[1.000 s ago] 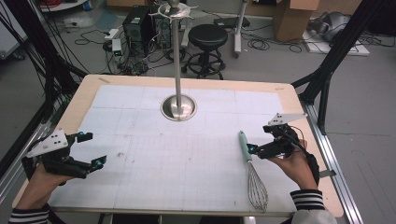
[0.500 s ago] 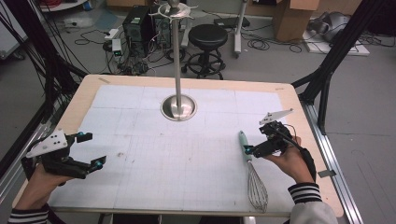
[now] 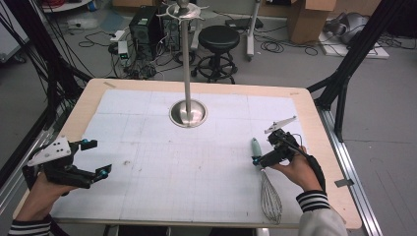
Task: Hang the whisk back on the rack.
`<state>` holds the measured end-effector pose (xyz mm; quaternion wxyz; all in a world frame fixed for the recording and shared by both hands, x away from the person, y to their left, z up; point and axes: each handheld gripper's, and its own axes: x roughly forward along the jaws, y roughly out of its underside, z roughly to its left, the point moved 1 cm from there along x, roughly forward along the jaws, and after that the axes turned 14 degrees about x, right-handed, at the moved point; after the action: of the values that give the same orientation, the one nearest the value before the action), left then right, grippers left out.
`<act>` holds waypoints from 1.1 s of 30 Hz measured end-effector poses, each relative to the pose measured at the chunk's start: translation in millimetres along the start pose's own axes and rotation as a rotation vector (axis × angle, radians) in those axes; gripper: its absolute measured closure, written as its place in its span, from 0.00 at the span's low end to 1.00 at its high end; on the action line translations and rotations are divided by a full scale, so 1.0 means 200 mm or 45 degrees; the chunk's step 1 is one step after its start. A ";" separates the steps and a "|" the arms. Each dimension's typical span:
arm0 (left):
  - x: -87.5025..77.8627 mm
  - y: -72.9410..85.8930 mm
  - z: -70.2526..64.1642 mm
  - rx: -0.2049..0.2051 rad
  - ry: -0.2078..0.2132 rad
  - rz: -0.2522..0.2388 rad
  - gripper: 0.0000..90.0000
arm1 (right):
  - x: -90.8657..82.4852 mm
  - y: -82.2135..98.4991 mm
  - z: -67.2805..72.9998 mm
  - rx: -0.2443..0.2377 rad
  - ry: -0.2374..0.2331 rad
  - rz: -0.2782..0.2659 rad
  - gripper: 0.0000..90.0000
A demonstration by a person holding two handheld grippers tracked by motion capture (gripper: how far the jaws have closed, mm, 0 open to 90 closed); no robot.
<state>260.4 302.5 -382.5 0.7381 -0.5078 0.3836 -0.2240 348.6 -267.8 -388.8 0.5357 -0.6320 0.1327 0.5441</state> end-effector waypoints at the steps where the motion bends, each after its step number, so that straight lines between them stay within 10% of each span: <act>1: 0.00 0.00 0.00 0.002 -0.001 0.005 0.02 | 0.01 0.00 0.00 0.005 0.009 0.006 0.01; 15: -0.01 0.00 0.00 0.001 -0.006 0.003 0.02 | 0.12 0.04 -0.02 0.058 0.056 0.173 0.01; 33: 0.00 0.01 0.01 0.000 -0.002 0.003 0.02 | 0.20 0.03 -0.04 0.133 0.091 0.280 0.31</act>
<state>260.9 304.3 -383.1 0.7388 -0.5074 0.3834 -0.2229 363.1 -261.2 -426.9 0.4999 -0.6038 0.2482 0.5691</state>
